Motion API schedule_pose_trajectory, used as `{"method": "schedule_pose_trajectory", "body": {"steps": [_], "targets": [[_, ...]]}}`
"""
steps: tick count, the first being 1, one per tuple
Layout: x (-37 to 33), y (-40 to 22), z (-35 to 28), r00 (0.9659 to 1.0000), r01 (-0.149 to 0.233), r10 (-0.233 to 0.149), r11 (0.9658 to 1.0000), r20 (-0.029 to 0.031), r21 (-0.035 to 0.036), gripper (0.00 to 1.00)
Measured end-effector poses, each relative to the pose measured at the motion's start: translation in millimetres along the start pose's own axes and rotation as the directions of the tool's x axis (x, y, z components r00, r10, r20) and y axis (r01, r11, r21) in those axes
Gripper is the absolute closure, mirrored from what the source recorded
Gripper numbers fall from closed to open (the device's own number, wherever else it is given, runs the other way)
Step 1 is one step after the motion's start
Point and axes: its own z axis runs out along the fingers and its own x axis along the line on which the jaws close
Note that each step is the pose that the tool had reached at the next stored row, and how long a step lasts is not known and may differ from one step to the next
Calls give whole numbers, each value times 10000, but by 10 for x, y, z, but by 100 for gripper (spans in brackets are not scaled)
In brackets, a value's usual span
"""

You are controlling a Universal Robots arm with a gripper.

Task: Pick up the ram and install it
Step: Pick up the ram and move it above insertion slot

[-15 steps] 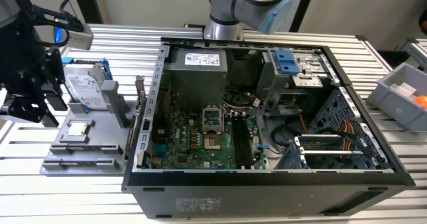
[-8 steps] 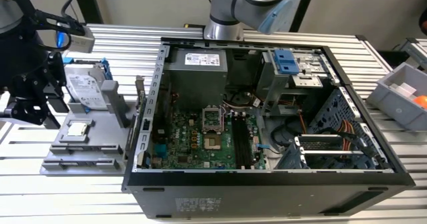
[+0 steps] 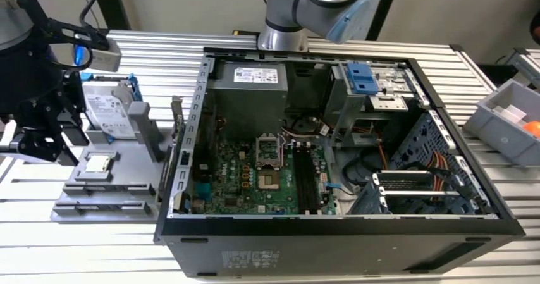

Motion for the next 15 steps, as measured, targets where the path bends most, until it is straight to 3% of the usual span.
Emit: {"method": "schedule_pose_trajectory", "body": {"steps": [15], "targets": [[1, 0, 96, 9999, 106, -106, 9999, -3, 0, 0]]}}
